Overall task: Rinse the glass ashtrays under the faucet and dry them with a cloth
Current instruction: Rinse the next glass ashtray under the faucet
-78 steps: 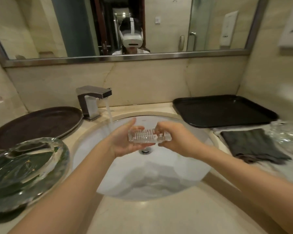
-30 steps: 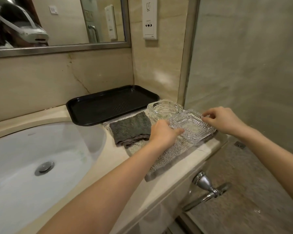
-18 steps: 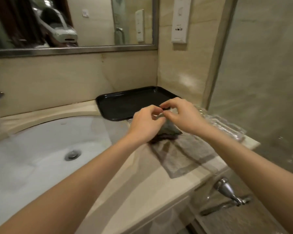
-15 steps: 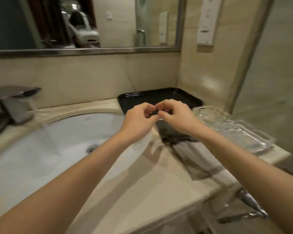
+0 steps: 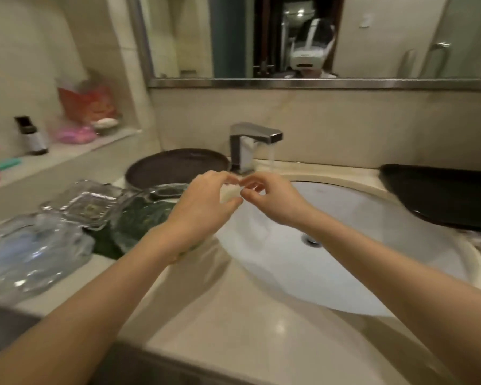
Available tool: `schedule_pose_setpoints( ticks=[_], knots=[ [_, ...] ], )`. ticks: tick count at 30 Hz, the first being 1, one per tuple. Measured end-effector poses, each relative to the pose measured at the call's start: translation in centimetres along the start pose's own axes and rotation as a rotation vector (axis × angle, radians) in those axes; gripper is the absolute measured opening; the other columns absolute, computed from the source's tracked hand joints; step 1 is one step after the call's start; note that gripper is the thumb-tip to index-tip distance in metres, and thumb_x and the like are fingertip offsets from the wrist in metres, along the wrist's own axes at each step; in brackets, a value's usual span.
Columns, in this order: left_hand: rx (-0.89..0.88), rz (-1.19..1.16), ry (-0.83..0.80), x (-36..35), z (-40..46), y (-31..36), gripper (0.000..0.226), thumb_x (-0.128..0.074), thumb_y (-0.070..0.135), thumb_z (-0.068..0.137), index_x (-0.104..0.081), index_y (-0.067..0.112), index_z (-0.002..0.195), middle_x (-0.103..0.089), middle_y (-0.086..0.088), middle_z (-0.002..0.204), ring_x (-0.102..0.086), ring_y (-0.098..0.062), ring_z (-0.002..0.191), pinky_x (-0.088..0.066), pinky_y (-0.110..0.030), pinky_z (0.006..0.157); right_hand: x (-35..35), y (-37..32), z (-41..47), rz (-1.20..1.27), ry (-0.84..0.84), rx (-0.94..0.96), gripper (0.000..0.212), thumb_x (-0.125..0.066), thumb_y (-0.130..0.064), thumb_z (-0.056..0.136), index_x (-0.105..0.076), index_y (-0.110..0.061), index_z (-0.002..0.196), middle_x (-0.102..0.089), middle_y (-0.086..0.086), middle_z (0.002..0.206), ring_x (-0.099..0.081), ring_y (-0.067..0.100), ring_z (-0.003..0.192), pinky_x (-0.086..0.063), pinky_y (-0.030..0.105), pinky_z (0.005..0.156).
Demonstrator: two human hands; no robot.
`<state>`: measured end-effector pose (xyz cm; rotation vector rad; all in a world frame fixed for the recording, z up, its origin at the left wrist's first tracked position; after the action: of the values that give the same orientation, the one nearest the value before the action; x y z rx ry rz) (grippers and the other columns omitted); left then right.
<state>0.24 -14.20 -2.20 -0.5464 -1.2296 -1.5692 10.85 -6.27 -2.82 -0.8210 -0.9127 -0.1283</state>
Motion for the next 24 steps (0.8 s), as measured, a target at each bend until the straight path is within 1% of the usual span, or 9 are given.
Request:
schedule_pose_setpoints(
  ticks=[3, 7, 10, 13, 15, 18, 20, 22, 24],
  knots=[
    [0.083, 0.030, 0.064, 3.3, -0.6, -3.6, 0.036, -0.062, 0.028, 0.088, -0.057, 0.019, 0.122, -0.057, 0.001, 0.121, -0.051, -0.014, 0.114, -0.038, -0.025, 0.093, -2.7, -2.8, 2.5, 0.027, -0.043, 0.055, 0.026, -0.054, -0.023, 0.092, -0.063, -0.014, 0.115, -0.066, 0.001, 0.111, -0.055, 0.008, 0.094, -0.039, 0.020, 0.079],
    [0.241, 0.067, 0.146, 7.5, -1.0, -8.2, 0.037, -0.062, 0.028, 0.089, -0.056, 0.020, 0.125, -0.058, 0.000, 0.125, -0.052, -0.014, 0.110, -0.037, -0.023, 0.088, -5.9, -6.6, 5.6, 0.061, -0.114, 0.114, 0.027, -0.055, -0.024, 0.092, -0.062, -0.014, 0.116, -0.066, 0.002, 0.112, -0.059, 0.015, 0.105, -0.043, 0.025, 0.088],
    [0.346, 0.115, 0.130, 10.1, -1.7, -11.2, 0.038, -0.062, 0.031, 0.088, -0.055, 0.021, 0.125, -0.058, 0.001, 0.127, -0.052, -0.016, 0.114, -0.038, -0.027, 0.090, -8.3, -9.3, 7.3, 0.103, -0.171, 0.168, 0.028, -0.054, -0.024, 0.093, -0.061, -0.013, 0.118, -0.066, 0.002, 0.114, -0.058, 0.015, 0.105, -0.042, 0.023, 0.084],
    [0.408, 0.190, 0.067, 12.2, -3.0, -14.0, 0.037, -0.058, 0.033, 0.090, -0.055, 0.022, 0.126, -0.056, 0.001, 0.130, -0.051, -0.017, 0.116, -0.038, -0.029, 0.090, -10.7, -11.8, 8.2, 0.135, -0.228, 0.221, 0.027, -0.053, -0.024, 0.094, -0.064, -0.012, 0.115, -0.067, 0.004, 0.111, -0.059, 0.014, 0.099, -0.039, 0.020, 0.077],
    [0.452, 0.252, 0.031, 13.4, -3.9, -15.9, 0.034, -0.054, 0.030, 0.093, -0.055, 0.022, 0.126, -0.055, -0.001, 0.132, -0.051, -0.019, 0.117, -0.039, -0.033, 0.094, -12.3, -13.5, 8.4, 0.139, -0.275, 0.257, 0.027, -0.053, -0.025, 0.094, -0.065, -0.011, 0.114, -0.067, 0.004, 0.110, -0.056, 0.011, 0.091, -0.037, 0.019, 0.074],
    [0.533, 0.303, -0.009, 15.1, -5.5, -18.3, 0.035, -0.053, 0.030, 0.093, -0.054, 0.018, 0.127, -0.057, -0.005, 0.129, -0.054, -0.021, 0.114, -0.041, -0.035, 0.096, -14.2, -15.7, 8.3, 0.140, -0.360, 0.319, 0.028, -0.052, -0.025, 0.095, -0.066, -0.009, 0.113, -0.067, 0.005, 0.109, -0.053, 0.010, 0.084, -0.038, 0.019, 0.067],
    [0.595, 0.300, -0.047, 15.7, -6.5, -19.4, 0.038, -0.057, 0.032, 0.091, -0.054, 0.016, 0.125, -0.059, -0.006, 0.124, -0.055, -0.019, 0.107, -0.043, -0.033, 0.093, -15.5, -17.0, 8.3, 0.111, -0.426, 0.335, 0.031, -0.051, -0.029, 0.095, -0.067, -0.007, 0.110, -0.068, 0.007, 0.104, -0.057, 0.013, 0.081, -0.043, 0.023, 0.070],
    [0.644, 0.274, -0.076, 15.8, -7.4, -20.2, 0.038, -0.062, 0.033, 0.088, -0.055, 0.015, 0.122, -0.060, -0.006, 0.118, -0.056, -0.019, 0.103, -0.044, -0.031, 0.089, -16.8, -17.9, 8.4, 0.109, -0.453, 0.323, 0.037, -0.051, -0.035, 0.094, -0.068, -0.003, 0.101, -0.069, 0.012, 0.092, -0.058, 0.015, 0.071, -0.045, 0.028, 0.067],
    [0.661, 0.254, -0.045, 15.6, -8.0, -20.9, 0.032, -0.066, 0.027, 0.086, -0.058, 0.015, 0.114, -0.062, -0.005, 0.110, -0.058, -0.020, 0.100, -0.046, -0.032, 0.088, -18.0, -18.5, 8.7, 0.076, -0.473, 0.313, 0.040, -0.054, -0.039, 0.092, -0.068, -0.002, 0.096, -0.068, 0.013, 0.089, -0.058, 0.017, 0.071, -0.047, 0.031, 0.068]
  ],
)
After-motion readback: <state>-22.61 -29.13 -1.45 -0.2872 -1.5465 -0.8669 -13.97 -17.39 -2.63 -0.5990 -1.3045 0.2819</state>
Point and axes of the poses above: each hand's wrist, its own z-axis towards the middle knuckle, its own x-axis out of the back of the hand, y = z × x, the point moved 3 cm from there along z, towards the middle knuckle
